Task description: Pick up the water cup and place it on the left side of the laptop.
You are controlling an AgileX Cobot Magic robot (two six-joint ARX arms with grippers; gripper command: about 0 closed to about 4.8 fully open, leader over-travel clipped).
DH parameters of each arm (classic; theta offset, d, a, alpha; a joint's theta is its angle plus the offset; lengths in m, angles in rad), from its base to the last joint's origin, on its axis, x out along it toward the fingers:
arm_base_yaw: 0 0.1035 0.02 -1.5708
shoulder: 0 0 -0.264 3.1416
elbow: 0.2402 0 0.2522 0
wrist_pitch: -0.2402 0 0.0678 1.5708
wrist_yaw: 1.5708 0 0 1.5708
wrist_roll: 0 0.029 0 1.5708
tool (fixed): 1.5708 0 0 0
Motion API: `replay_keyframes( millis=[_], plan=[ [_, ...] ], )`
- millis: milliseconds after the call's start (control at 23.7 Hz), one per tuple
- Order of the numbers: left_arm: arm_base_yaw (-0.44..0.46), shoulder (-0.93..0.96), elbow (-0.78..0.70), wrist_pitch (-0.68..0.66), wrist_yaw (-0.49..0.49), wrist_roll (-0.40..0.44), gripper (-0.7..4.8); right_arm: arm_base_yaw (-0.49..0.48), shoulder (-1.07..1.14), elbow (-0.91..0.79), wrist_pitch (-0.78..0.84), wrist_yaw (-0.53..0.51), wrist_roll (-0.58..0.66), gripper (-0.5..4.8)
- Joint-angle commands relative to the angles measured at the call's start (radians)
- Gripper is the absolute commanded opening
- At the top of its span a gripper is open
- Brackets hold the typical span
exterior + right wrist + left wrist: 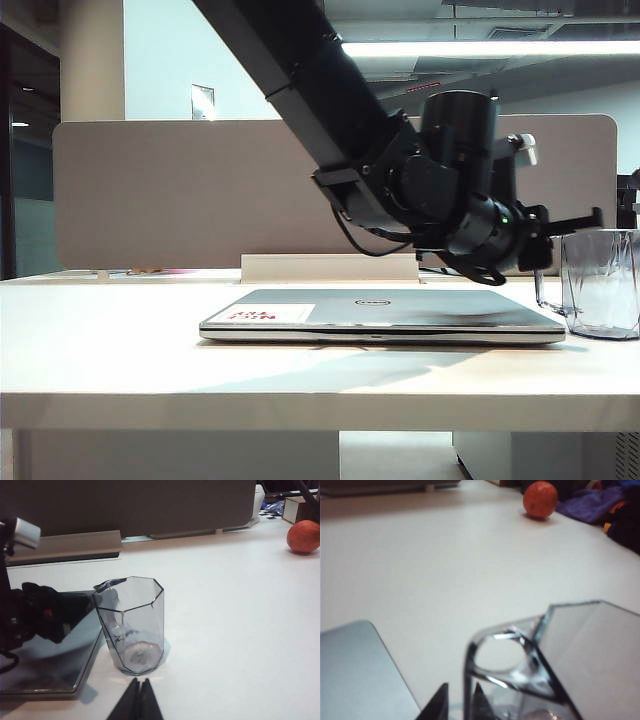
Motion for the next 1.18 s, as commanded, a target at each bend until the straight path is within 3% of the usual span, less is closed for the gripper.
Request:
replay_keyframes(
  millis=[42,591,1182],
  plan=[
    [0.009,-0.002,0.006,0.039,0.032,0.005,0.57,0.001,-0.002,-0.002,0.016,-0.002,-0.002,-0.06],
    [0.013,0.013,0.043,0.042,0.117,0.049,0.57,0.001,-0.002,-0.003,0.009,-0.003,-0.002,-0.06],
    [0.023,0.048,0.068,0.043,0.121,0.049,0.57,0.001,-0.002,-0.003,0.009,-0.024,-0.002,-0.06]
  ],
)
